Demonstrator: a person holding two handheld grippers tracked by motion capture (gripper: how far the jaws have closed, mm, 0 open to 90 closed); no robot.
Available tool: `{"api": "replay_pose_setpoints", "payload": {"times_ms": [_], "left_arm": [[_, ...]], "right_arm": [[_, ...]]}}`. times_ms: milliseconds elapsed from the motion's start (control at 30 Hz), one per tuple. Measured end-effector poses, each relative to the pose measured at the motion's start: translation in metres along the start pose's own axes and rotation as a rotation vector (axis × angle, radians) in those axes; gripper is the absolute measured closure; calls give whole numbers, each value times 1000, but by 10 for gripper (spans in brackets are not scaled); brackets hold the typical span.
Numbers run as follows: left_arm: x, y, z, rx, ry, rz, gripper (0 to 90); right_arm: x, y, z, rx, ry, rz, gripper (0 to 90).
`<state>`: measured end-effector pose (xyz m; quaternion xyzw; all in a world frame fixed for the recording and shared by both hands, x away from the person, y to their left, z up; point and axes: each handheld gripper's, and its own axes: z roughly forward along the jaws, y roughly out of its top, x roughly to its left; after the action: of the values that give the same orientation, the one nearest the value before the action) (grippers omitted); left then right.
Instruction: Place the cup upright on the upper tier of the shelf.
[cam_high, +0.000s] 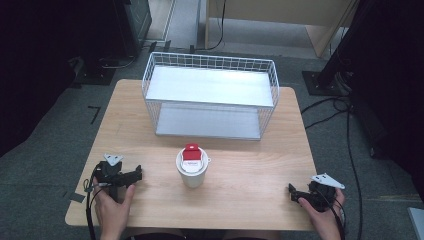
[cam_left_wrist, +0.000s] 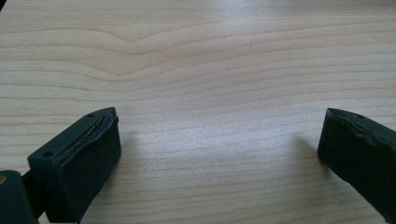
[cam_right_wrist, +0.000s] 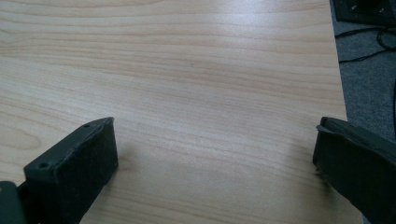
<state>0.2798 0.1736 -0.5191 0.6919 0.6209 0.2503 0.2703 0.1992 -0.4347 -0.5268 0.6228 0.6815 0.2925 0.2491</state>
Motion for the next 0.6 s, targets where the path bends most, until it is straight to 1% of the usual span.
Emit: {"api": "replay_pose_setpoints", "payload": {"times_ms": [133, 200, 267, 300, 333, 367, 433, 467, 500, 600], "left_arm": [[0, 0, 0, 0, 0, 0, 0], [0, 0, 0, 0, 0, 0, 0], [0, 0, 0, 0, 0, 0, 0], [0, 0, 0, 0, 0, 0, 0], [0, 0, 0, 0, 0, 0, 0], [0, 0, 0, 0, 0, -1, 0], [0, 0, 0, 0, 0, 0, 0], [0, 0, 0, 0, 0, 0, 0], [0, 0, 0, 0, 0, 0, 0], [0, 0, 0, 0, 0, 0, 0]], "right_arm": [[0, 0, 0, 0, -3, 3, 0], [3, -1, -1, 1, -17, 15, 0], [8, -1, -3, -10, -23, -21, 0], [8, -1, -3, -10, -23, -21, 0], [11, 1, -5, -12, -10, -28, 0], [11, 1, -5, -12, -10, -28, 0], [15, 3, -7, -11, 5, -28, 0], [21, 6, -9, -15, 12, -45, 0], [21, 6, -9, -15, 12, -45, 0], [31, 10, -11, -23, 19, -71, 0]]}}
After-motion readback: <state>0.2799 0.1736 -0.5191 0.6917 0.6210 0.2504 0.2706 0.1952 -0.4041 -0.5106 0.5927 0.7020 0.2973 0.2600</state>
